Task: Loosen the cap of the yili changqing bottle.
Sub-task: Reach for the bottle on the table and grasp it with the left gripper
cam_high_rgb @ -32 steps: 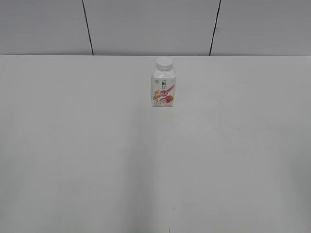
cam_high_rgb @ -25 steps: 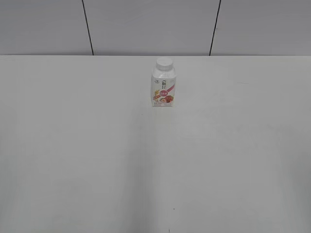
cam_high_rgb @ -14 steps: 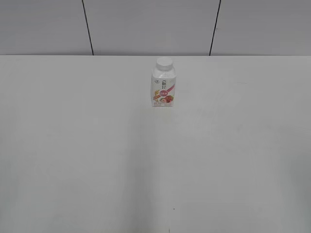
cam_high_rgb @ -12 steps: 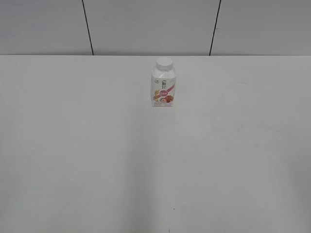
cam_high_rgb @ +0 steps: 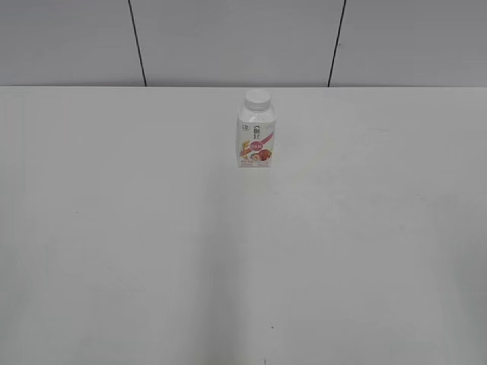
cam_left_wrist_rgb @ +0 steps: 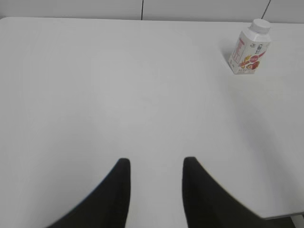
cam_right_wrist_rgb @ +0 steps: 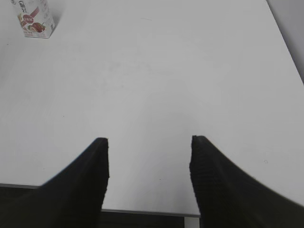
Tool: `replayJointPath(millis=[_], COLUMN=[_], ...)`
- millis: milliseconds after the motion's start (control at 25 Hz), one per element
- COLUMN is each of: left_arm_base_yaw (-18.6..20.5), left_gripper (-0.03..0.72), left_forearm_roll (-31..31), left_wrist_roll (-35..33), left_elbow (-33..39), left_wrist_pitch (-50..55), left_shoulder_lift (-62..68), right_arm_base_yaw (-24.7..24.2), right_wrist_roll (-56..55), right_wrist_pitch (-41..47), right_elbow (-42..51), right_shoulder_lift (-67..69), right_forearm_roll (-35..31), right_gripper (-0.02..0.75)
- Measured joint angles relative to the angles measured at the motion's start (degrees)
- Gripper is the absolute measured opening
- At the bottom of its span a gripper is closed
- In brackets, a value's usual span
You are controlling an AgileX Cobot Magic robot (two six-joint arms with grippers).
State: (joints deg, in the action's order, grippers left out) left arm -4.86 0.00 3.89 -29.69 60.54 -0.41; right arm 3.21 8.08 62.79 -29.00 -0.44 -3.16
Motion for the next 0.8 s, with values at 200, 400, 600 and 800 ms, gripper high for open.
replayJointPath(millis=[200,400,600,800], left_arm_base_yaw=[0.0,0.0,0.0,0.0], left_gripper=[0.239,0.239,0.239,0.239], left_forearm_roll=[0.0,-0.3,-0.7,-4.4], left_wrist_roll=[0.0,0.0,-0.1,-0.4], left_elbow=[-2.4,-7.1,-11.6,-14.1], left_wrist_pitch=[-3.7,-10.3,-19.5,-28.0], left_shoulder_lift=[0.0,5.3,16.3,29.2], right_arm_base_yaw=[0.0,0.0,0.0,0.0], right_wrist_roll=[0.0,0.0,0.0,0.0], right_wrist_pitch=[0.0,0.0,0.0,0.0], right_elbow=[0.0,0.0,0.0,0.0], right_shoulder_lift=[0.0,0.0,0.0,0.0], right_forearm_roll=[0.0,0.0,0.0,0.0], right_gripper=[0.439,0.439,0.439,0.439])
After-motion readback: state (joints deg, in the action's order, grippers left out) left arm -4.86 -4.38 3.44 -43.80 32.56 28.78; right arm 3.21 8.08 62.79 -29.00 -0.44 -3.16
